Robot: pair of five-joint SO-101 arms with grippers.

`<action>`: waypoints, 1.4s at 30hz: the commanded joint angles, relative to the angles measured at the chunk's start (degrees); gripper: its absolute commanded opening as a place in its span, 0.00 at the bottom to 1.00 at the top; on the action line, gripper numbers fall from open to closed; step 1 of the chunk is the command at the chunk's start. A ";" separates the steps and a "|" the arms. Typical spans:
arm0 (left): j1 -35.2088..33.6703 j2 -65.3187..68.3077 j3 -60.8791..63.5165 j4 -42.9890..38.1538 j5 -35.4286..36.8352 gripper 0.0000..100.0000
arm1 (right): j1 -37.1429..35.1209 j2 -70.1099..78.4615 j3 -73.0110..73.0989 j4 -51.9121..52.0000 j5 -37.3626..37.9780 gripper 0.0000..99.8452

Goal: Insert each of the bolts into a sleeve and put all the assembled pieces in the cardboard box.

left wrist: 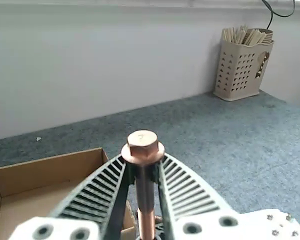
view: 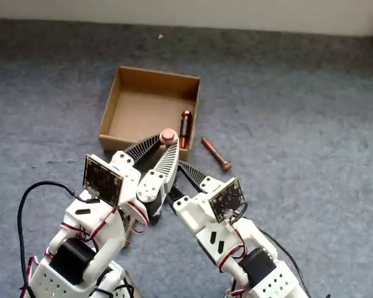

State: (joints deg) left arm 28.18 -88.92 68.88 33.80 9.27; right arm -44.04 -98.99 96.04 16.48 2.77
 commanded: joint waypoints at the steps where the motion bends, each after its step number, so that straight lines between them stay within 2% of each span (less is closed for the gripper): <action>1: 0.75 -0.66 -0.13 -0.26 0.09 0.00 | -0.75 -1.63 6.55 -0.22 0.44 0.00; 11: 0.75 -1.10 2.33 0.35 0.18 0.00 | 1.36 -1.63 6.20 -0.31 0.26 0.00; 14: 1.10 -1.10 1.80 2.81 0.18 0.00 | 2.59 -1.63 6.11 -0.31 0.18 0.00; 28: 0.84 -1.10 2.07 3.34 0.18 0.01 | 2.68 -1.63 6.55 -0.31 0.09 0.00; 33: -1.98 -1.10 1.54 5.36 0.18 0.16 | 2.77 -1.63 6.55 -0.31 0.09 0.00; 38: -6.64 -1.10 -5.85 13.27 0.18 0.21 | 4.62 -1.63 6.55 0.04 0.09 0.00; 42: -7.87 -1.10 -12.62 21.27 0.09 0.24 | 7.16 -1.63 6.55 0.04 0.09 0.00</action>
State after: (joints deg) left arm 21.41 -89.63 63.96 48.66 9.27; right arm -39.74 -99.16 96.04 16.66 2.95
